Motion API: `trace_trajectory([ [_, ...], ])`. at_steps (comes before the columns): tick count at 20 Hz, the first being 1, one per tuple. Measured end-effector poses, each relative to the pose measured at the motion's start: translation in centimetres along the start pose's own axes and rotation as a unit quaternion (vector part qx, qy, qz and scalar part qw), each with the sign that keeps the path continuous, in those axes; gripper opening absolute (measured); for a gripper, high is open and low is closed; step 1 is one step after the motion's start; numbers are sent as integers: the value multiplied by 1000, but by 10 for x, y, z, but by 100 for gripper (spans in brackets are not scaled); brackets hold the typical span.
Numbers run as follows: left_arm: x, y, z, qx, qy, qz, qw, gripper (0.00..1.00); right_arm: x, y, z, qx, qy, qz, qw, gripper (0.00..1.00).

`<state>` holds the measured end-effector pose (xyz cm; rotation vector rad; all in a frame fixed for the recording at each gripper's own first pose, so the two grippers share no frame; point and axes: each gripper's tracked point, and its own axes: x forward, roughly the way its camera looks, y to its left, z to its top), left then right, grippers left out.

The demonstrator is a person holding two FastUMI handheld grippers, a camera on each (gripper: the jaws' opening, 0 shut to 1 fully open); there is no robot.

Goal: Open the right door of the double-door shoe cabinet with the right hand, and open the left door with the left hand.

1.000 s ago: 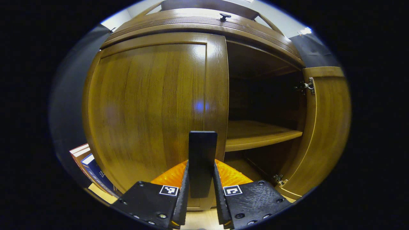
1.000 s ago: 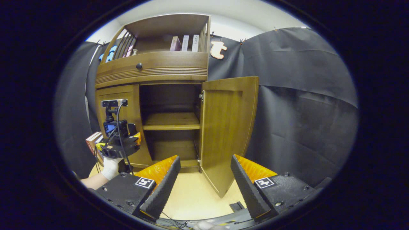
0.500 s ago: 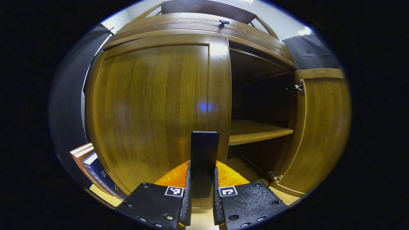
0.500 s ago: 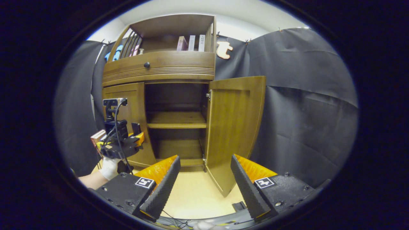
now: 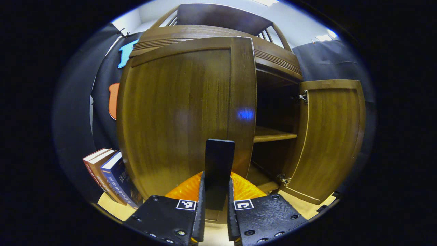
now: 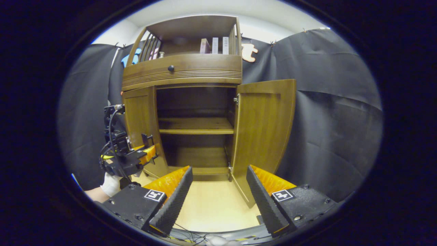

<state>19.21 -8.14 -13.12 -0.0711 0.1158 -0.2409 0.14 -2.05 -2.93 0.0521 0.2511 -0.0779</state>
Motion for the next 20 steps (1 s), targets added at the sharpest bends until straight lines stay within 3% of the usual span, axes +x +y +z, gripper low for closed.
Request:
trace_trajectory([
  [5, -43, 18, -3, -1, -1, 1, 1000, 25, 0, 20, -7, 0, 4, 30, 1000, 99],
  [15, -104, 70, -3, 13, -9, 52, 999, 25, -7, 66, -21, -2, 9, 88, 996, 99],
  [17, -111, 82, -3, 21, -9, 64, 998, 14, -7, 73, -23, -2, 10, 97, 995, 100],
  [18, -115, 89, -4, 26, -11, 71, 997, 18, -8, 77, -23, -2, 11, 101, 995, 100],
  [20, -123, 104, -5, 29, -11, 86, 996, 5, -10, 81, -24, -4, 11, 106, 994, 99],
])
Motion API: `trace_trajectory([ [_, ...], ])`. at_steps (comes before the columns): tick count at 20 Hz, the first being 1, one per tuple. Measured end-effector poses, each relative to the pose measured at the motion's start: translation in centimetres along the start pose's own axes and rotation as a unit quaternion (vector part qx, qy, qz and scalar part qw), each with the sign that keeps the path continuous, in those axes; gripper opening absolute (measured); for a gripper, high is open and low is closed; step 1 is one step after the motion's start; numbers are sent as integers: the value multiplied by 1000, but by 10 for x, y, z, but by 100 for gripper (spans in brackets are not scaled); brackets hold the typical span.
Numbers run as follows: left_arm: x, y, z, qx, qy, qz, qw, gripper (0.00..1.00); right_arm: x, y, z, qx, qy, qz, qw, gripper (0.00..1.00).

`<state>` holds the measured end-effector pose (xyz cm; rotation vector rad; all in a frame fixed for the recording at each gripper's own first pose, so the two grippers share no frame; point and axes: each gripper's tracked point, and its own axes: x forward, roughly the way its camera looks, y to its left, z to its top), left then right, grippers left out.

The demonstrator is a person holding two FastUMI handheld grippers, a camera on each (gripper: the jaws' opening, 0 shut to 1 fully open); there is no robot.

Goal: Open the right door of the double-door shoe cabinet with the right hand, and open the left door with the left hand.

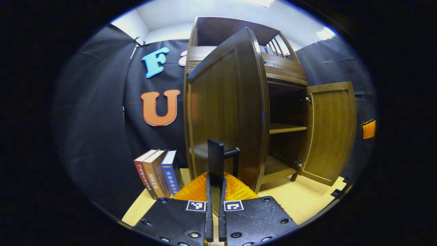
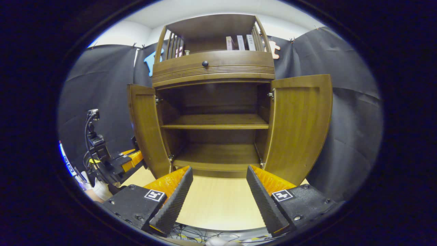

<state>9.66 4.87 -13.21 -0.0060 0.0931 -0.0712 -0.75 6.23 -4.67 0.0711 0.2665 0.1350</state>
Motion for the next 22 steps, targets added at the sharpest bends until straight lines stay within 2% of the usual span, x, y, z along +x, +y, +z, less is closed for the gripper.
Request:
trace_trajectory([
  [2, -2, 11, 0, -5, -1, 8, 1000, 3, -1, 2, -2, -2, 1, 4, 1000, 99],
  [3, -6, 18, -1, -9, -1, 14, 1000, 11, 0, 4, -4, -2, 2, 6, 1000, 99],
  [4, -5, 22, -1, -9, -1, 16, 1000, 0, 0, 3, -4, -2, 2, 8, 1000, 99],
  [8, -10, 36, -2, -10, 0, 18, 1000, 0, 4, 2, -5, 3, 4, 14, 1000, 99],
  [13, -10, 48, -3, 3, -7, 2, 1000, 0, 10, 4, -1, -1, -1, 30, 1000, 99],
  [17, -11, 70, -4, 12, -6, 26, 1000, 0, 13, 4, 3, -4, -5, 38, 999, 99],
  [22, -11, 81, -4, 7, -14, 6, 1000, 0, 19, -1, 5, -12, -5, 39, 999, 99],
])
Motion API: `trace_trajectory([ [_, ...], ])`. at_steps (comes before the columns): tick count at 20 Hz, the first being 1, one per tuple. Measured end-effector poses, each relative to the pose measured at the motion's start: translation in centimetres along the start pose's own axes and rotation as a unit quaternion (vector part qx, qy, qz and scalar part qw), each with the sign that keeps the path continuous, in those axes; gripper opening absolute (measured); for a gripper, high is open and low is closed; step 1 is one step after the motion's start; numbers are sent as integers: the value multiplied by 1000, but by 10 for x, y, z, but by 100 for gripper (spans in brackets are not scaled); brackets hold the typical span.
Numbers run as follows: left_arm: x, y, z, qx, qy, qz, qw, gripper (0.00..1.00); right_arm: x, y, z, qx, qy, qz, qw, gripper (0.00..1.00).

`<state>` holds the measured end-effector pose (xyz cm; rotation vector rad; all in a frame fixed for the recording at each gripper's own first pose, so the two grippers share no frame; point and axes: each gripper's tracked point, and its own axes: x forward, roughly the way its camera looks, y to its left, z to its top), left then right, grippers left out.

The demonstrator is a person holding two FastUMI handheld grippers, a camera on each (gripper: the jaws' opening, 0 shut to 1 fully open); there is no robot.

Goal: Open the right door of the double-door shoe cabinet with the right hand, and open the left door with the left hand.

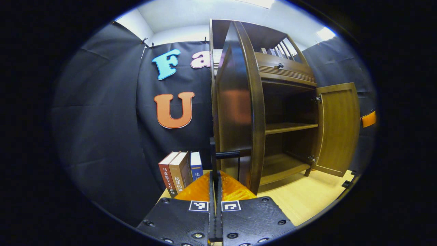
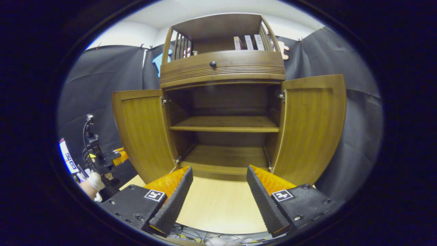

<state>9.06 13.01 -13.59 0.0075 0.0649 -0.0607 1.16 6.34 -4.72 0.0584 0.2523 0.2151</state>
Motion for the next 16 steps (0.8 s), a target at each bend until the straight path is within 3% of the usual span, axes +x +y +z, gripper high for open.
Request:
trace_trajectory([
  [11, 7, 30, -4, -11, 13, -64, 998, 2, 5, -13, 2, -4, 4, -7, 1000, 99],
  [13, 5, 35, -3, -10, 15, -60, 998, 9, 7, -13, 2, -3, 4, -6, 1000, 99],
  [16, 3, 45, -6, -19, 17, -43, 999, 37, 9, -10, 1, -4, 6, -3, 1000, 99],
])
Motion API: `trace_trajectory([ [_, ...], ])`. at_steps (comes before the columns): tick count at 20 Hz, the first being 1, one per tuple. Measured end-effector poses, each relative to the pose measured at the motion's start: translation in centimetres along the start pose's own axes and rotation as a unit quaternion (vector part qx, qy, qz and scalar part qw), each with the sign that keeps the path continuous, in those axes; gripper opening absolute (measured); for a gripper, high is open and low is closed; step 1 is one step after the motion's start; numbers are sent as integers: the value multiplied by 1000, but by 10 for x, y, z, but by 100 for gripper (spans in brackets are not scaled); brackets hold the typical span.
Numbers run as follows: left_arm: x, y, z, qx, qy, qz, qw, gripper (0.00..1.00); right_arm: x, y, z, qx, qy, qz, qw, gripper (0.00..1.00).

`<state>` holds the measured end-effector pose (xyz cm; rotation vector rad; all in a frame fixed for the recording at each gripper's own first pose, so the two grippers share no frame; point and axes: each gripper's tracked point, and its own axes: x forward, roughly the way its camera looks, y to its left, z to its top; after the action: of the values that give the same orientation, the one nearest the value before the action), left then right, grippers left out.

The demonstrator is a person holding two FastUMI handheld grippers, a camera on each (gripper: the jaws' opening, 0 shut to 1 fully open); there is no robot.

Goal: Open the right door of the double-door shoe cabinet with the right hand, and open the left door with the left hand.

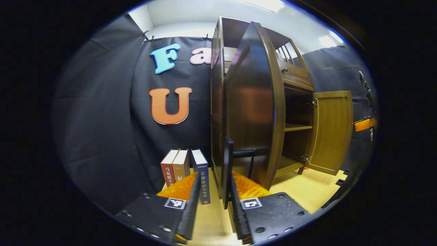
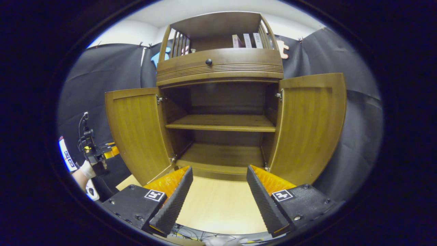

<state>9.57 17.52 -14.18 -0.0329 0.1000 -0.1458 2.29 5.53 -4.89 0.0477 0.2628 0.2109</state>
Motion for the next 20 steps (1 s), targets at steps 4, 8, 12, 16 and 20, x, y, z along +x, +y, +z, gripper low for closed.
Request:
trace_trajectory([
  [4, -15, 14, -7, 11, 18, 25, 999, 99, 4, -1, 0, -2, 1, 3, 1000, 100],
  [8, -44, 15, -18, 23, 44, 51, 997, 96, 14, -2, -1, 3, 3, 5, 1000, 100],
  [12, -70, 6, -5, 11, 41, 99, 994, 96, 24, 2, 3, -3, -2, 9, 1000, 99],
  [16, -87, -20, 33, 0, 9, 120, 993, 96, 33, 6, 9, -7, -6, 18, 1000, 100],
  [20, -85, -46, 80, -2, -16, 119, 993, 95, 37, 2, 19, -7, -14, 15, 1000, 99],
])
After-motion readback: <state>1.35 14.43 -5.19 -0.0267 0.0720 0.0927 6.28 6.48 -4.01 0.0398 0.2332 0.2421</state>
